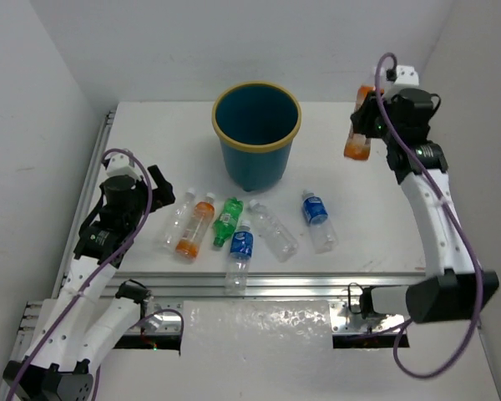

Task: Put the plastic bottles in the bin

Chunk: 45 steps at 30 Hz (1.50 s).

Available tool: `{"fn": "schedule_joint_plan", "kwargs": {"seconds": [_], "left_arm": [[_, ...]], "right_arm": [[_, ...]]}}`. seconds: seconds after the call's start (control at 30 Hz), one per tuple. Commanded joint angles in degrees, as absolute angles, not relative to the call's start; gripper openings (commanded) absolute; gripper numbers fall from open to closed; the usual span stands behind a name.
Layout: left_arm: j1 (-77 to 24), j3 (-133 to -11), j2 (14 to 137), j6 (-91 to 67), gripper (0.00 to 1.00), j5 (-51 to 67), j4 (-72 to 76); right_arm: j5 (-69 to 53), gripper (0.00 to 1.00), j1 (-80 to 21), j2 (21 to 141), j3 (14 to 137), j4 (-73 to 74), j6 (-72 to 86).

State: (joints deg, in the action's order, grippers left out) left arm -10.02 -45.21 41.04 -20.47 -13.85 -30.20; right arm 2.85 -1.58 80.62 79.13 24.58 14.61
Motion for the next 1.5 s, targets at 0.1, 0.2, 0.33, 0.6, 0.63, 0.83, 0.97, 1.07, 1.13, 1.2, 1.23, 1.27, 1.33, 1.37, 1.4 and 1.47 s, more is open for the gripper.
{"fn": "schedule_joint_plan", "kwargs": {"seconds": [0.1, 0.2, 0.33, 0.6, 0.63, 0.83, 0.97, 1.07, 1.13, 1.2, 1.23, 1.27, 1.33, 1.37, 1.4, 1.47], "left_arm": [[-9.6, -46.8, 40.9, -20.7, 1.0, -14.0, -28.6], [-9.5, -46.8, 42.4, -20.6, 1.0, -13.4, -28.2], [-8.8, -47.8, 47.4, -20.6, 1.0, -9.9, -28.3], [-8.7, -51.8, 55.5, -22.0, 1.0, -9.1, -31.6], [-8.7, -52.0, 56.8, -22.2, 1.0, -8.5, -31.7], [-8.7, -53.6, 63.4, -22.1, 1.0, -11.1, -33.7], [-8.7, -53.4, 69.2, -20.0, 1.0, -9.2, -34.4], [-8.7, -53.2, 74.2, -19.7, 0.97, -8.4, -34.5], [-8.7, -52.5, 76.5, -19.2, 0.95, -6.3, -33.7], [-8.6, -52.3, 78.7, -19.1, 0.93, -7.6, -33.3], [-8.5, -52.6, 79.7, -19.1, 0.92, -8.3, -33.5], [-8.4, -53.2, 80.8, -18.6, 0.9, -8.7, -33.7], [-8.3, -53.6, 84.1, -18.5, 0.86, -9.1, -34.4], [-8.3, -53.6, 85.1, -18.5, 0.83, -9.2, -34.5], [-8.3, -53.0, 86.5, -18.5, 0.81, -9.2, -34.5], [-8.2, -52.0, 87.6, -18.5, 0.77, -9.8, -34.0]], "right_arm": [[-22.4, 0.23, -4.3, 74.3, 79.3, 3.8, 23.9], [-29.7, 0.24, -7.3, 80.0, 85.8, -3.5, 26.8], [-31.3, 0.25, -12.1, 92.3, 99.6, -2.0, 24.3], [-31.7, 0.42, -16.0, 113.4, 124.6, 7.0, 22.3], [-32.1, 0.58, -16.1, 114.1, 124.1, 6.9, 22.3], [-31.5, 0.99, -17.6, 108.6, 116.2, 5.3, 17.4], [-24.7, 0.99, -17.6, 101.7, 116.4, 12.7, 14.5], [-19.9, 0.99, -17.6, 93.5, 105.7, 13.2, 14.6], [-19.9, 0.99, -17.5, 83.0, 91.4, 8.2, 15.1], [-22.6, 0.99, -17.5, 73.7, 77.9, 2.8, 17.0], [-23.7, 0.99, -17.5, 71.3, 74.3, 2.0, 17.4], [-26.0, 0.99, -17.6, 69.2, 71.6, 1.8, 18.9], [-28.8, 0.99, -17.6, 63.8, 64.4, 1.5, 19.8], [-29.5, 0.99, -17.6, 62.2, 62.6, 1.4, 20.2], [-29.5, 0.99, -17.5, 60.6, 59.4, 1.4, 20.3], [-28.7, 0.99, -17.6, 56.5, 57.3, 2.5, 19.7]]}}
